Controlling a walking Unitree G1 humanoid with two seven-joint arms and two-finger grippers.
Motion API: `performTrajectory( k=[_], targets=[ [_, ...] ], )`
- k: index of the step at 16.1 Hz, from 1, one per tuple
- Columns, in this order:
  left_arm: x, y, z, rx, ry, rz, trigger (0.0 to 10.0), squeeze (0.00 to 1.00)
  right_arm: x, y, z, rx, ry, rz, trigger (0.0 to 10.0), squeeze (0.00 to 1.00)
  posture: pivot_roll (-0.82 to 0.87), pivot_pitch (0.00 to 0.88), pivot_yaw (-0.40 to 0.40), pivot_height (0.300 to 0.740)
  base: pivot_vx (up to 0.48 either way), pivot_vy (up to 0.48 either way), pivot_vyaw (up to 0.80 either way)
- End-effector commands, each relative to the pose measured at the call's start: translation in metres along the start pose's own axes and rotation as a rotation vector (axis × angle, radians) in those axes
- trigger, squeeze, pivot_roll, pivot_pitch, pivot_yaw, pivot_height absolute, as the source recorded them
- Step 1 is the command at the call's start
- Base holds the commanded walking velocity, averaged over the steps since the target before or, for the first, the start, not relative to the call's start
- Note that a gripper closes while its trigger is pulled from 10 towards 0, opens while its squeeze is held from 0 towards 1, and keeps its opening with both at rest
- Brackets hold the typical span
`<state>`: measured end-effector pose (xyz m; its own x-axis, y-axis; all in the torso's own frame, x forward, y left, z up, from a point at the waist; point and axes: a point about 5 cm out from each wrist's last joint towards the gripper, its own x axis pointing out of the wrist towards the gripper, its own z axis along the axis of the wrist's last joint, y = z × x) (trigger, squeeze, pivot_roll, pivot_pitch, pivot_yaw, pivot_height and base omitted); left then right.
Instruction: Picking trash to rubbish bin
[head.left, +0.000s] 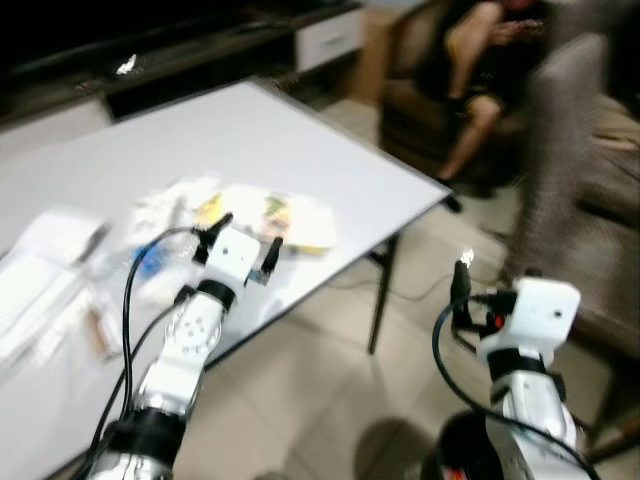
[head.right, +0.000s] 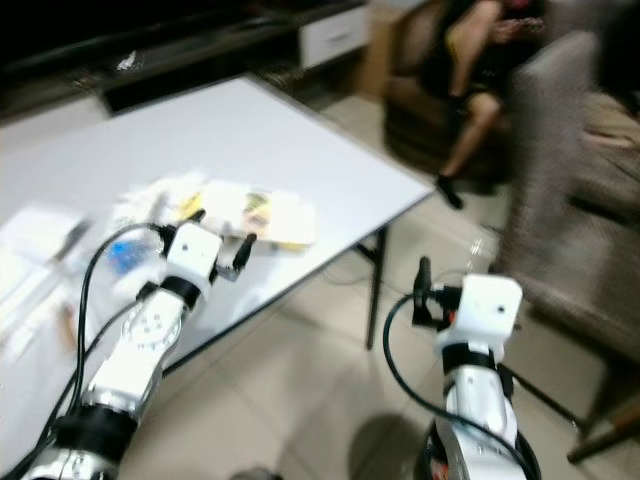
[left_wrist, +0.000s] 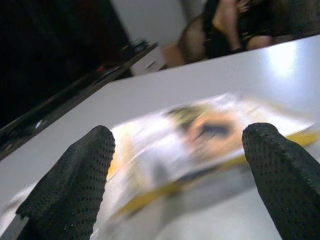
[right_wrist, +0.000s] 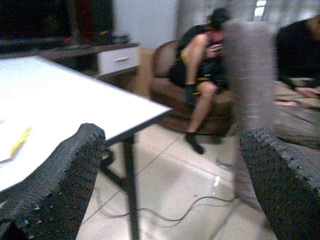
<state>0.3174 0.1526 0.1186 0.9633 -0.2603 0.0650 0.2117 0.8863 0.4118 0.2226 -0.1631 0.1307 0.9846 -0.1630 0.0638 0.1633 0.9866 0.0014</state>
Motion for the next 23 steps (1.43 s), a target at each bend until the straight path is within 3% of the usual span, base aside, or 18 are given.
performTrajectory(
  k=[1,4,5,8,10,12,16,20,23],
  targets=[
    [0.000,0.002,0.000,0.005,0.008,0.004,10.0,0.00,-0.001,0.002,0.001,-0.002,-0.005,0.001,10.0,0.00,0.13,0.072,0.014,0.740,0.000,0.000,0.80],
    [0.006,0.004,0.001,0.021,0.015,0.023,10.0,0.00,-0.001,0.002,0.000,-0.002,-0.002,0.000,10.0,0.00,0.13,0.078,0.012,0.740,0.000,0.000,0.80],
    [0.020,0.013,0.006,0.028,0.019,0.061,10.0,0.00,-0.001,0.001,0.000,0.000,-0.001,0.000,10.0,0.00,0.13,0.083,0.007,0.740,0.000,0.000,0.80],
    [0.037,0.022,0.015,-0.007,0.030,0.083,10.0,0.00,-0.001,-0.001,0.002,0.005,-0.003,-0.001,10.0,0.00,0.12,0.082,0.005,0.740,0.000,0.000,0.23],
    [0.037,0.017,0.014,-0.042,0.043,0.062,10.0,0.00,-0.001,-0.003,0.002,0.002,-0.006,-0.007,10.0,0.00,0.12,0.080,0.008,0.740,0.000,0.000,0.00],
    [0.027,0.002,-0.002,-0.125,0.095,0.007,10.0,0.00,-0.001,-0.005,0.004,-0.001,-0.011,-0.016,10.0,0.00,0.11,0.076,0.012,0.740,0.000,0.000,0.00],
    [0.009,0.001,-0.035,-0.121,0.200,0.062,10.0,0.00,0.003,-0.006,0.009,-0.054,-0.015,0.081,10.0,0.00,0.11,0.074,-0.016,0.740,0.000,0.000,0.00],
    [0.012,0.001,-0.021,-0.130,0.144,0.087,10.0,0.00,0.010,-0.005,0.018,-0.093,-0.022,0.203,10.0,0.00,0.14,0.074,-0.049,0.740,0.000,0.000,0.00],
    [0.013,0.001,-0.014,-0.129,0.120,0.081,10.0,0.00,0.009,0.002,0.021,-0.138,-0.029,0.280,10.0,0.00,0.13,0.075,-0.029,0.740,0.000,0.221,0.00]
  ],
)
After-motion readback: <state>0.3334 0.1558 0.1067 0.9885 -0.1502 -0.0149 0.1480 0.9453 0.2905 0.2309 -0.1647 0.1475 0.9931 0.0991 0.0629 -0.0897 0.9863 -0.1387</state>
